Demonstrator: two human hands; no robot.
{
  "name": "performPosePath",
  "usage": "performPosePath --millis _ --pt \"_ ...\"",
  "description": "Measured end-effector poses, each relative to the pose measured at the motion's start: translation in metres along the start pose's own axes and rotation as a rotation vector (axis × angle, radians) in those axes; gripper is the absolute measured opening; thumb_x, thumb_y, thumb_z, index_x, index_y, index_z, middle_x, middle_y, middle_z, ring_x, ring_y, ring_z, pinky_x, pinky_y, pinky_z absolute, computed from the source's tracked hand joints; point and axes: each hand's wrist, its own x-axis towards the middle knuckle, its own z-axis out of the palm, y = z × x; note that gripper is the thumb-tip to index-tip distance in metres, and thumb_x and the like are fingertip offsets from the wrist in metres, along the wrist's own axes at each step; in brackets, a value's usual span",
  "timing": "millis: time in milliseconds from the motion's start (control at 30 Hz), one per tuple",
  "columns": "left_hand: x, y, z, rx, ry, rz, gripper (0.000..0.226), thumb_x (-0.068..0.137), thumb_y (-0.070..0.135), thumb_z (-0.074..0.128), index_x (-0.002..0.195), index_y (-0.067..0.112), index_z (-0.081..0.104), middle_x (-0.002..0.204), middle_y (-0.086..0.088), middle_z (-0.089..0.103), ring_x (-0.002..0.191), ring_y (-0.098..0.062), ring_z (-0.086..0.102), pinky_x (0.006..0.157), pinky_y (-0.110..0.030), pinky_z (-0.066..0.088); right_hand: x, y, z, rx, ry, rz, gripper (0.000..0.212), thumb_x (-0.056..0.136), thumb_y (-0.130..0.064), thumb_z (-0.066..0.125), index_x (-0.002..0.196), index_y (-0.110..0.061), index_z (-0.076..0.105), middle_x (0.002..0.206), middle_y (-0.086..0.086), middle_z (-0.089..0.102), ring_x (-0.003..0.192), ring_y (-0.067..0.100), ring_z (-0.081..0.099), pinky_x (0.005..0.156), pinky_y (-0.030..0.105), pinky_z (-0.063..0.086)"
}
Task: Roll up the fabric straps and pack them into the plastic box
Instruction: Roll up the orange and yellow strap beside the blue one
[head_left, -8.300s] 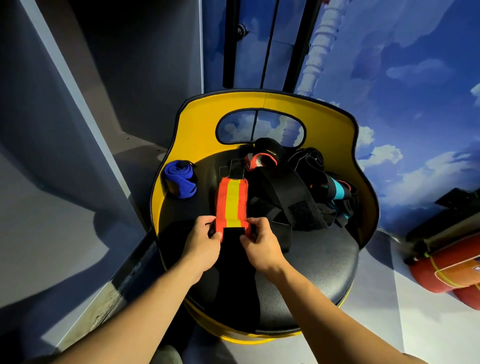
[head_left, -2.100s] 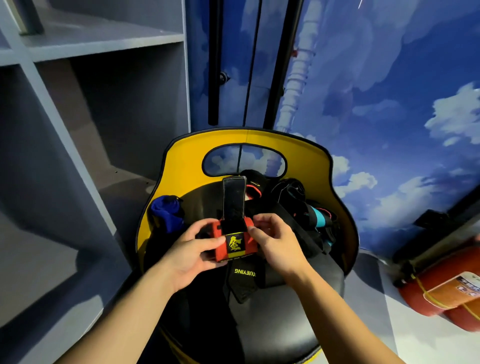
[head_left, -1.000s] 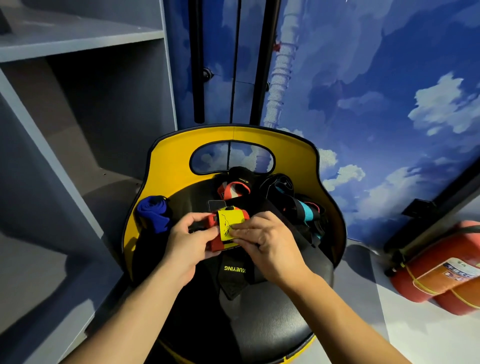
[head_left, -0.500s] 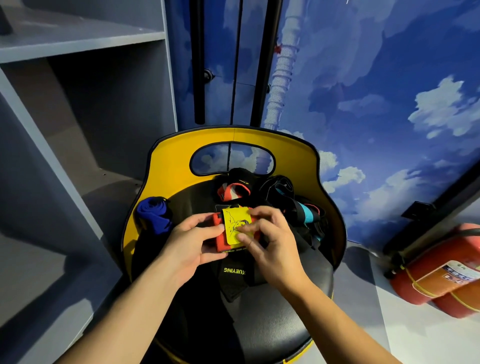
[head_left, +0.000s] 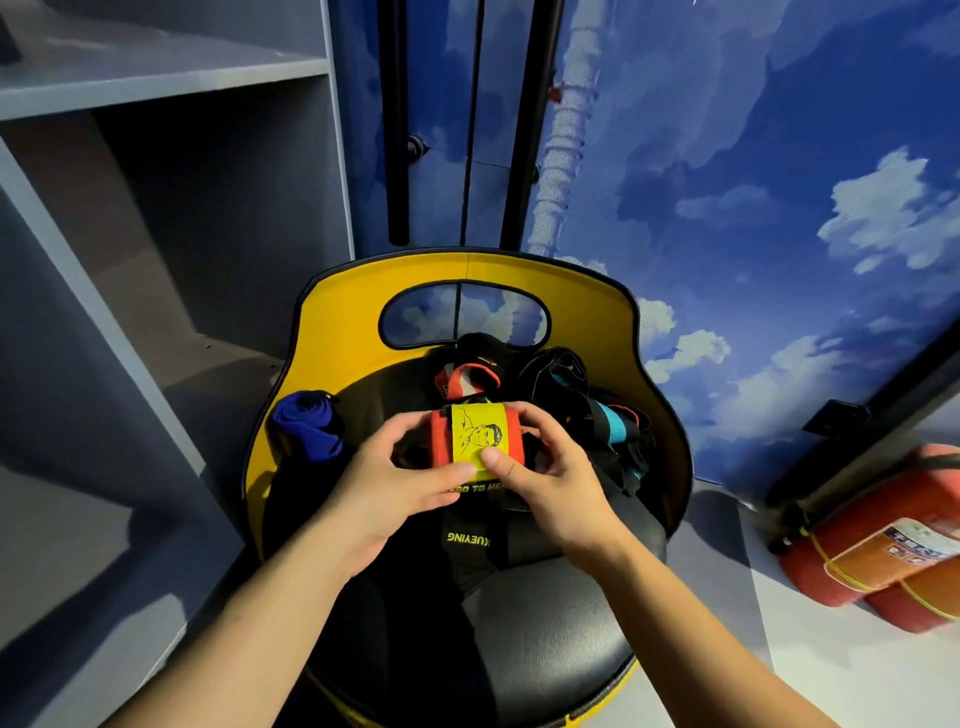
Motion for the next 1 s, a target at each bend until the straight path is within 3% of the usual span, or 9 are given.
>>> performPosePath --millis 200,367,533,600,700,767,900,1000 --pt "0.002 -0.002 0.001 0.075 0.019 0.089 0.06 0.071 0.004 0.087 0.12 0.03 0.064 0.125 -0.005 0.066 0.099 -0.022 0.074 0.079 -0.043 0.063 0.0 -0.013 -0.005 0.048 -0.05 0.138 0.057 0.078 -0.028 0.079 0.13 -0.035 0.057 0.119 0.001 0.068 0.105 0.02 0.071 0.085 0.043 0.061" --pt "0.001 0.0 -0.001 0.053 0.038 0.093 0.059 0.07 0.006 0.087 0.121 0.023 0.064 0.123 -0.006 0.067 0.098 -0.023 0.074 0.074 -0.039 0.063 0.001 -0.011 -0.002 0.033 -0.067 0.021 0.061 0.081 -0.005 0.076 0.135 -0.021 0.054 0.114 -0.004 0.073 0.104 0.011 0.069 0.081 0.027 0.057" --pt "0.0 -0.002 0.0 0.077 0.068 0.134 0.054 0.071 0.004 0.087 0.115 0.026 0.065 0.118 -0.004 0.068 0.096 -0.021 0.074 0.072 -0.036 0.063 -0.001 -0.01 0.003 0.024 -0.084 0.006 0.058 0.086 -0.008 0.072 0.136 -0.028 0.052 0.12 -0.007 0.071 0.111 0.013 0.067 0.088 0.028 0.056" --pt "0.002 -0.002 0.0 0.139 0.088 0.194 0.055 0.07 0.003 0.088 0.111 0.031 0.065 0.11 0.001 0.07 0.098 -0.017 0.072 0.076 -0.035 0.062 0.0 -0.012 0.004 0.049 -0.08 0.096 0.066 0.085 -0.018 0.074 0.143 -0.032 0.045 0.128 -0.005 0.065 0.113 0.015 0.067 0.089 0.034 0.058" --pt "0.001 -0.001 -0.002 0.304 0.076 0.313 0.061 0.066 0.003 0.091 0.11 0.034 0.062 0.104 0.009 0.071 0.097 -0.001 0.067 0.082 -0.016 0.053 0.002 -0.018 0.003 0.146 -0.055 0.375 0.079 0.078 -0.052 0.071 0.148 -0.038 0.037 0.127 0.003 0.067 0.098 0.03 0.073 0.077 0.039 0.061" --pt "0.001 -0.003 -0.003 0.367 0.03 0.335 0.065 0.065 0.003 0.091 0.111 0.036 0.058 0.109 0.011 0.068 0.102 0.002 0.063 0.085 -0.013 0.049 0.003 -0.022 0.001 0.148 -0.098 0.447 0.068 0.082 -0.06 0.065 0.141 -0.031 0.048 0.11 0.01 0.074 0.084 0.035 0.074 0.068 0.036 0.06" --pt "0.002 -0.007 -0.005 0.406 -0.023 0.316 0.08 0.067 0.005 0.091 0.121 0.044 0.048 0.125 0.012 0.06 0.117 -0.003 0.058 0.098 -0.03 0.052 0.002 -0.023 0.0 0.191 -0.079 0.394 0.046 0.09 -0.046 0.065 0.124 -0.015 0.064 0.091 0.016 0.072 0.071 0.029 0.067 0.067 0.033 0.06" --pt "0.001 -0.002 -0.007 0.36 -0.041 0.274 0.103 0.068 0.005 0.09 0.14 0.052 0.034 0.127 0.026 0.055 0.118 0.01 0.054 0.094 -0.015 0.047 0.003 -0.022 0.001 0.221 -0.054 0.327 0.035 0.092 -0.039 0.063 0.118 -0.017 0.068 0.094 0.017 0.072 0.072 0.027 0.067 0.073 0.038 0.058"
